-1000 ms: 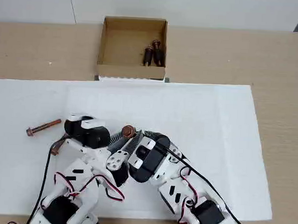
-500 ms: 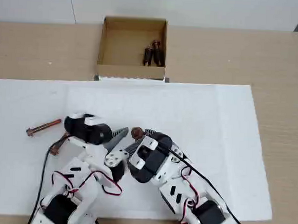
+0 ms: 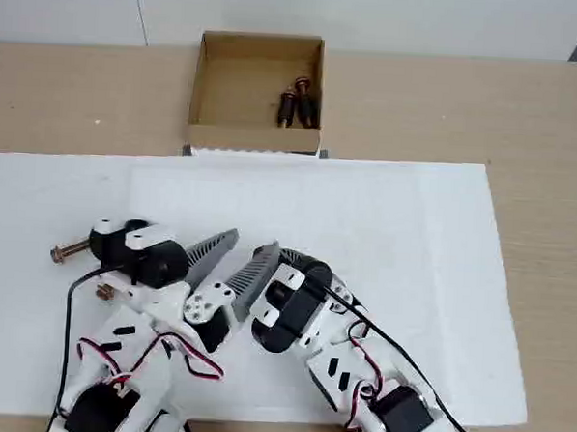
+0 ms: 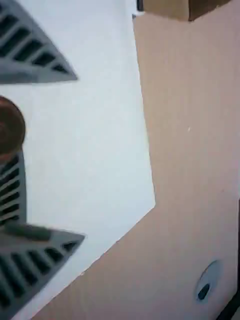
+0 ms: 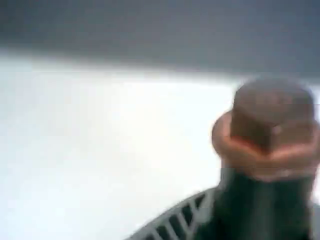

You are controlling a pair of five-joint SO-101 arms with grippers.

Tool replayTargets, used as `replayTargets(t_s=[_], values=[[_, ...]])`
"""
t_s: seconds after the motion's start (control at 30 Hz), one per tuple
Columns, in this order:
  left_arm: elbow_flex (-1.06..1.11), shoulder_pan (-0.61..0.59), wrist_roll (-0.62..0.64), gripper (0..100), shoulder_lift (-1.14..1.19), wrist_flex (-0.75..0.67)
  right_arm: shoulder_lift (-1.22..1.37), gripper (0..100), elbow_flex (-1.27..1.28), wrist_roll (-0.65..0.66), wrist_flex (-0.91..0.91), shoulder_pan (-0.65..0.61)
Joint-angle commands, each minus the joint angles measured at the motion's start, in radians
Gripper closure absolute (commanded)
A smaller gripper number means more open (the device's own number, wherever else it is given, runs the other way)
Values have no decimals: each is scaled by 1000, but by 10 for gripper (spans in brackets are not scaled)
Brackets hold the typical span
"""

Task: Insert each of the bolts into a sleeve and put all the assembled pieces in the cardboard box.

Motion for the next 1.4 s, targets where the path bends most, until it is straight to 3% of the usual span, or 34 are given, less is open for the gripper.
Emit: replayTargets(t_s=[0.0,0.07,0.2,0.33,0.57,0.73,1.0,1.37], values=[[-42,-60,-8,937,-6,2,-15,996,-12,-14,-35,16],[-42,-124,-9,998,-6,-2,-12,996,-11,-63,-33,47],[4,-276,-14,995,-6,2,-7,996,11,-163,-28,134],[151,-373,-135,995,-8,-5,-5,996,21,-209,-28,213],[315,-448,-307,995,-9,-5,-4,996,-29,-281,-25,315],[329,-448,-321,995,-9,0,74,995,-184,-391,97,315],[329,-448,-319,995,-6,3,564,995,-572,-457,58,323],[329,-448,-319,995,-6,3,1310,995,-1138,-410,-73,340]])
